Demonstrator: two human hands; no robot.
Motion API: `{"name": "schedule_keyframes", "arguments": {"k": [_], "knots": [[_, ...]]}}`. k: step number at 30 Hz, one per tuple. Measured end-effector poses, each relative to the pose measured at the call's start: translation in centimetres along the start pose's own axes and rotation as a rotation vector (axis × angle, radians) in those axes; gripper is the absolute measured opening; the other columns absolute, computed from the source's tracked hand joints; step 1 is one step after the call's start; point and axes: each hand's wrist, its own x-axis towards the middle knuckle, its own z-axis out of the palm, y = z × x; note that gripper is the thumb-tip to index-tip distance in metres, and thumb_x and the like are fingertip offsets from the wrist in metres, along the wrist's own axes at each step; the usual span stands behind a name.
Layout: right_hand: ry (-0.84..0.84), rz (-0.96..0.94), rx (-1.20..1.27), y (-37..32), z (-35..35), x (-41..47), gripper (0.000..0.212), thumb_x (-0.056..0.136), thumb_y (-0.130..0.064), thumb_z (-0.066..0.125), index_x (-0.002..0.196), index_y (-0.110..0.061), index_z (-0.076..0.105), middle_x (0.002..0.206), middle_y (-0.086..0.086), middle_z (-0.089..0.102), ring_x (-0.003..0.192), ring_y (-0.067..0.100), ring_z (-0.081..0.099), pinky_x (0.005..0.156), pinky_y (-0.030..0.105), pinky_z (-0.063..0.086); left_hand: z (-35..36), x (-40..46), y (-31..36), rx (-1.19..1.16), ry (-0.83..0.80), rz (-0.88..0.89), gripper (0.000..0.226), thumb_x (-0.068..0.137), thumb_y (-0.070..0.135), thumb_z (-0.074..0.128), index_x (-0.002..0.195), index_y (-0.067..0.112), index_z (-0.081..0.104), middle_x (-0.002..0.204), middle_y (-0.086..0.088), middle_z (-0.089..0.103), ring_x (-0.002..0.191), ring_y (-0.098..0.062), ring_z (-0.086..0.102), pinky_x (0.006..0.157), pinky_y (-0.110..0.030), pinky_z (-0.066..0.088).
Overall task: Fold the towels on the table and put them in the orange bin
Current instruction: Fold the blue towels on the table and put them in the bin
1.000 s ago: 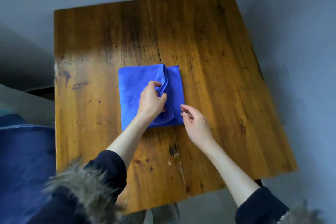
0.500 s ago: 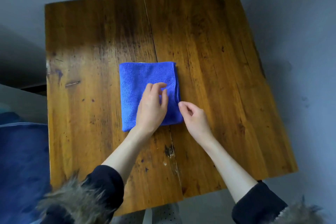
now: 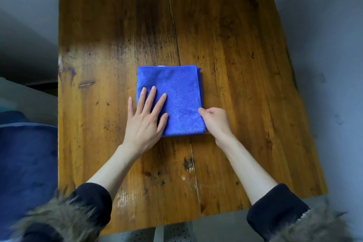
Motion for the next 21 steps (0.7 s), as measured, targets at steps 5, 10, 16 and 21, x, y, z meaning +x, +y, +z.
{"name": "schedule_keyframes", "arguments": {"k": [5, 10, 16, 21], "knots": [[0.417, -0.647, -0.408, -2.2, 1.2, -0.7, 0.033, 0.092, -0.019, 0.052, 0.123, -0.007, 0.052, 0.118, 0.011, 0.054, 0.108, 0.025, 0.052, 0.087, 0.032, 0.045, -1.1, 1.5, 0.1, -0.028, 0.064, 0.059, 0.058, 0.093, 0.046, 0.024, 0.144, 0.019, 0.033, 0.156, -0.009, 0.018, 0.145, -0.032, 0.008, 0.115, -0.051, 0.003], [0.276, -0.873, -0.846, -3.6, 3.6, 1.7, 0.05, 0.097, -0.023, 0.038, 0.143, -0.006, 0.032, 0.152, 0.014, 0.026, 0.144, 0.028, 0.016, 0.117, 0.046, 0.009, -2.1, 4.4, -0.2, -0.057, 0.132, 0.081, 0.058, 0.095, 0.037, 0.024, 0.143, 0.005, 0.031, 0.154, -0.014, 0.021, 0.144, -0.033, 0.011, 0.116, -0.044, 0.003], [0.216, -0.837, -0.833, -2.5, 3.6, 4.3, 0.054, 0.098, -0.03, 0.035, 0.147, -0.01, 0.023, 0.156, 0.01, 0.016, 0.145, 0.022, 0.008, 0.118, 0.045, 0.004, -1.2, 5.7, -1.2, -0.075, 0.095, 0.09, 0.063, 0.094, 0.041, 0.033, 0.145, 0.004, 0.026, 0.156, -0.014, 0.015, 0.145, -0.029, 0.005, 0.119, -0.04, 0.006], [0.212, -0.857, -0.809, -2.5, 3.6, 4.2, 0.053, 0.098, -0.028, 0.035, 0.147, -0.01, 0.023, 0.156, 0.011, 0.015, 0.145, 0.023, 0.008, 0.118, 0.045, 0.004, -1.3, 5.5, -1.2, -0.058, 0.095, 0.096, 0.064, 0.094, 0.044, 0.028, 0.146, 0.006, 0.024, 0.156, -0.013, 0.013, 0.145, -0.027, 0.003, 0.119, -0.04, 0.003]]}}
